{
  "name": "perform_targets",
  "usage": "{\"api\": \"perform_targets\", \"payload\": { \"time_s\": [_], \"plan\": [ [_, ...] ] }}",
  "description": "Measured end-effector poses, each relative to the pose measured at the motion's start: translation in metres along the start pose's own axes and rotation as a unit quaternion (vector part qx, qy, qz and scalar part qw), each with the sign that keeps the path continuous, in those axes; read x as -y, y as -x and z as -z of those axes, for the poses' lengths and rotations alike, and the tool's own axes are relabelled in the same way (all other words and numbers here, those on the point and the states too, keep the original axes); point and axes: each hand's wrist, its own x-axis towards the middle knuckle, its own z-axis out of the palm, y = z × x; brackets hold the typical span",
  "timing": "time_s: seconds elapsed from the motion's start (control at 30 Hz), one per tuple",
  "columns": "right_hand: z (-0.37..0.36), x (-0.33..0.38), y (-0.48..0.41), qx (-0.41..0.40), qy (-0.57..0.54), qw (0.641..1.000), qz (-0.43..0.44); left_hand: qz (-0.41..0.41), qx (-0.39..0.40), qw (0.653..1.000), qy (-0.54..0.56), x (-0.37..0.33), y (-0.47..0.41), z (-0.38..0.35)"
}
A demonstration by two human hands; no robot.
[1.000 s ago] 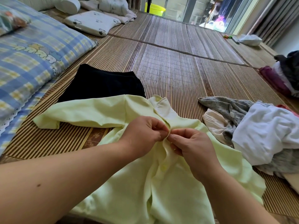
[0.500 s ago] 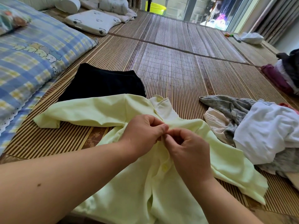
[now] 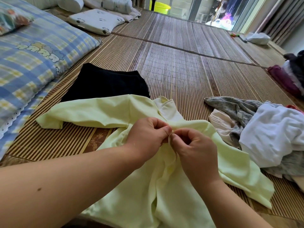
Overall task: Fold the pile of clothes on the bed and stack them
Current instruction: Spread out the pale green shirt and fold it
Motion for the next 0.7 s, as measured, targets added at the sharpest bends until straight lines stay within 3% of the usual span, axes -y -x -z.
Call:
{"api": "perform_targets", "payload": {
  "time_s": [0.23, 0.4, 0.53, 0.7],
  "plan": [
    [-0.002, -0.006, 0.004, -0.047, 0.053, 0.993, 0.091, 0.066, 0.008, 0.996, 0.059, -0.002, 0.001, -0.002],
    [-0.007, -0.006, 0.010, -0.089, 0.052, 0.989, 0.104, 0.157, 0.016, 0.977, 0.141, -0.002, -0.001, -0.002],
    [-0.008, -0.005, 0.009, -0.054, 0.013, 0.998, 0.033, 0.178, 0.011, 0.964, 0.195, -0.001, 0.000, -0.002],
    [0.000, 0.001, 0.001, 0.012, -0.031, 0.997, -0.072, 0.093, -0.005, 0.992, 0.089, 0.000, -0.003, 0.000]
  ]
}}
